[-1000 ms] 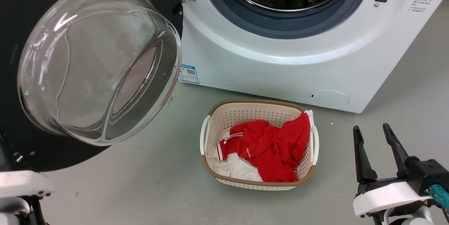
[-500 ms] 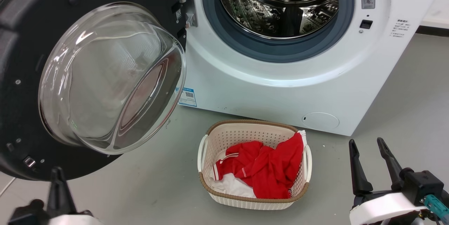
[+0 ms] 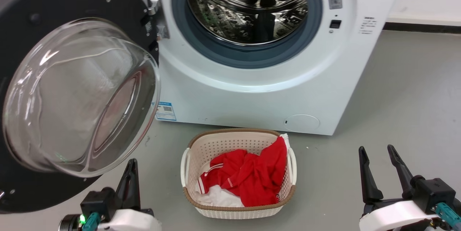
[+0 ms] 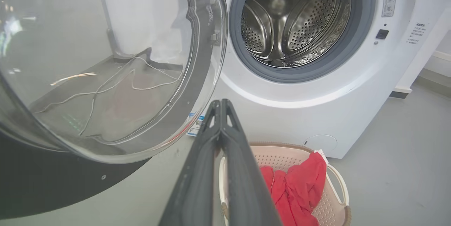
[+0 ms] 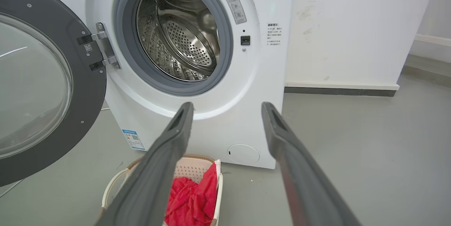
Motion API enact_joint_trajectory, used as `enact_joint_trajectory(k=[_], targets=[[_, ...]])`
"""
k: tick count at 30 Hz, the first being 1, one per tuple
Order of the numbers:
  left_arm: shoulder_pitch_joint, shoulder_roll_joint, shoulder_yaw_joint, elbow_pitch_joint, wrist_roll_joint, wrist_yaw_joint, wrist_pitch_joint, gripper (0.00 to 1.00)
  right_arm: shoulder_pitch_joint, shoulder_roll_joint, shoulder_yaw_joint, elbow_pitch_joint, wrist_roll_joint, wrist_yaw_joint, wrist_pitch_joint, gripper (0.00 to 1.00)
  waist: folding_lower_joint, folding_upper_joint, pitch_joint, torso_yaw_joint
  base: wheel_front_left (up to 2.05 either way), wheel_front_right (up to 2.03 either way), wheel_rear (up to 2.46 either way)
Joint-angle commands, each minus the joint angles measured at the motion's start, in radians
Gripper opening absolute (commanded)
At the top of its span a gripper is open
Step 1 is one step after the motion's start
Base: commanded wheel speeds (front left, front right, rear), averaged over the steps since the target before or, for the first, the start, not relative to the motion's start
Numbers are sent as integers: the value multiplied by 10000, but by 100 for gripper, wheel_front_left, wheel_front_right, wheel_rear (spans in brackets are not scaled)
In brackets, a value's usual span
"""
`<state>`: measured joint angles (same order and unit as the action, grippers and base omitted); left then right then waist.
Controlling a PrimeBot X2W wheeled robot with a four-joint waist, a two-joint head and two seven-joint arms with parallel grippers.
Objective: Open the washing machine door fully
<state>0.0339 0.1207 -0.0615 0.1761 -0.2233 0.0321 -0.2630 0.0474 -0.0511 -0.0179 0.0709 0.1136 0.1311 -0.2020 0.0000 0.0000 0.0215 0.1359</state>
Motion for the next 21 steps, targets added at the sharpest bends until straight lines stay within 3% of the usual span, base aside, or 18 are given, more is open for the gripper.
enact_joint_trajectory(k=[1,4,5,6,8,9,21], targets=[[-317,-4,-72,164,93,-115,-24,0,48,18,-3,-15,-73,-7,-49,100,0,0,-3,-369,0,0,0],[-595,-50,-208,315,204,-171,-24,0,11,17,-64,-37,-100,-7,-60,100,0,0,8,-581,0,0,0],[-708,-48,-220,393,239,-212,-24,3,4,18,-69,-35,-89,-7,-59,100,0,0,4,-685,0,0,0],[-842,-34,-230,435,303,-223,-24,15,1,18,-72,-42,-116,-5,-63,100,0,0,2,-783,0,0,0],[-972,-57,-266,644,321,-272,-24,66,6,18,-84,-32,-153,-5,-56,100,0,0,-14,-957,0,0,0],[-1046,-86,-259,708,322,-268,-24,99,25,18,-84,-33,-160,-5,-64,100,0,0,-25,-1034,0,0,0],[-1375,-174,-335,689,863,-49,-24,100,163,19,-139,-114,-235,-7,-43,100,0,0,-120,-1548,0,0,0]])
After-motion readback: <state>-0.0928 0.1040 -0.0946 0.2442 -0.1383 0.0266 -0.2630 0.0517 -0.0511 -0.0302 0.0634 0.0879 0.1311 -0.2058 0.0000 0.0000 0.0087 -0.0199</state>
